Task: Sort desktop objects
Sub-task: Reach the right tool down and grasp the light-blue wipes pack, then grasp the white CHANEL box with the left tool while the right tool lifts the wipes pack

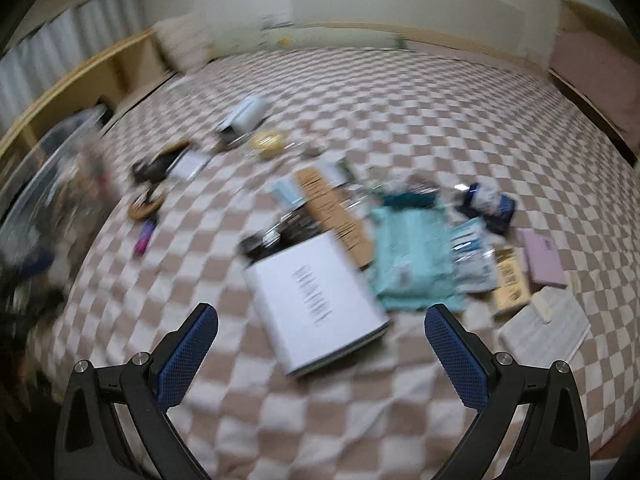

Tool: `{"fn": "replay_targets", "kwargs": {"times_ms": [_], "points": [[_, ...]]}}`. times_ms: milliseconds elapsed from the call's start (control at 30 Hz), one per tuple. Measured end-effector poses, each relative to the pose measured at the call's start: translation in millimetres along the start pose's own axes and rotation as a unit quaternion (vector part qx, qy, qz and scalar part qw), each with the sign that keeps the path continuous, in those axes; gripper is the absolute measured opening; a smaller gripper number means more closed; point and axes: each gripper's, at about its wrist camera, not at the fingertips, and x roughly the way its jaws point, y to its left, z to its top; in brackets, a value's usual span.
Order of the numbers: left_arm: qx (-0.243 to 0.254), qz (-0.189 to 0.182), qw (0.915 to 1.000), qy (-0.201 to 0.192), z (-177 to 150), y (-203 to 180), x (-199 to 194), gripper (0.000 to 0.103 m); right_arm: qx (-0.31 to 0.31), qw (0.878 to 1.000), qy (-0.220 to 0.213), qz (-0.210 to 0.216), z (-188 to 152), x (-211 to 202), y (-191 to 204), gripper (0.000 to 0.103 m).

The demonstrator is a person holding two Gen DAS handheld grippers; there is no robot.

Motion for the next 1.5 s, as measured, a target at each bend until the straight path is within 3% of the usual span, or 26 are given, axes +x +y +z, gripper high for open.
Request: {"fn": "replay_targets", "kwargs": {"times_ms": [200, 300, 433, 567, 633, 667, 833, 1000, 1433, 1500], "points": [[0.001, 0.002, 1.0000, 0.009, 0.5, 0.0, 6.4, 0.103, 0.051, 0.997, 0.021, -0.056, 26.7, 49.4, -55.1, 0.047], [0.001, 0.005, 0.9999, 0.013, 0.3, 0.6, 10.3, 0.103, 0.068, 0.994, 0.038, -0.078, 30.9, 77.6, -76.4, 0.042], [-0.001, 0.005, 0.9998, 0.017, -0.1, 1.3, 15.2, 0.103, 0.086, 0.990, 0.054, -0.095, 32.2, 107.8, -100.1, 0.041], [-0.001, 0.004, 0.9998, 0.020, -1.0, 0.5, 18.0, 0.103, 0.050, 0.993, 0.064, -0.091, 25.9, 129.6, -92.6, 0.041], [0.002, 0.004, 0.9998, 0.021, -1.4, -0.7, 18.6, 0.103, 0.032, 0.995, 0.059, -0.076, 25.4, 131.4, -82.9, 0.039], [0.003, 0.003, 0.9998, 0.021, -1.7, -1.4, 18.5, 0.103, 0.033, 0.996, 0.059, -0.063, 24.8, 132.3, -80.8, 0.031], [0.012, 0.001, 0.9998, 0.019, -3.1, -6.5, 15.6, 0.103, 0.042, 0.997, 0.051, -0.048, 15.6, 130.1, -75.5, 0.031], [0.015, 0.000, 0.9998, 0.015, -2.6, -7.7, 12.3, 0.103, 0.056, 0.996, 0.065, 0.009, 8.8, 126.3, -73.7, 0.031], [0.020, -0.008, 0.9997, 0.012, -4.9, -9.3, 9.0, 0.103, -0.024, 0.990, 0.110, 0.090, -25.4, 114.3, 14.9, 0.032], [0.021, -0.008, 0.9997, 0.011, -5.6, -9.9, 8.5, 0.103, -0.036, 0.987, 0.117, 0.103, -30.5, 112.8, 30.3, 0.036]]}}
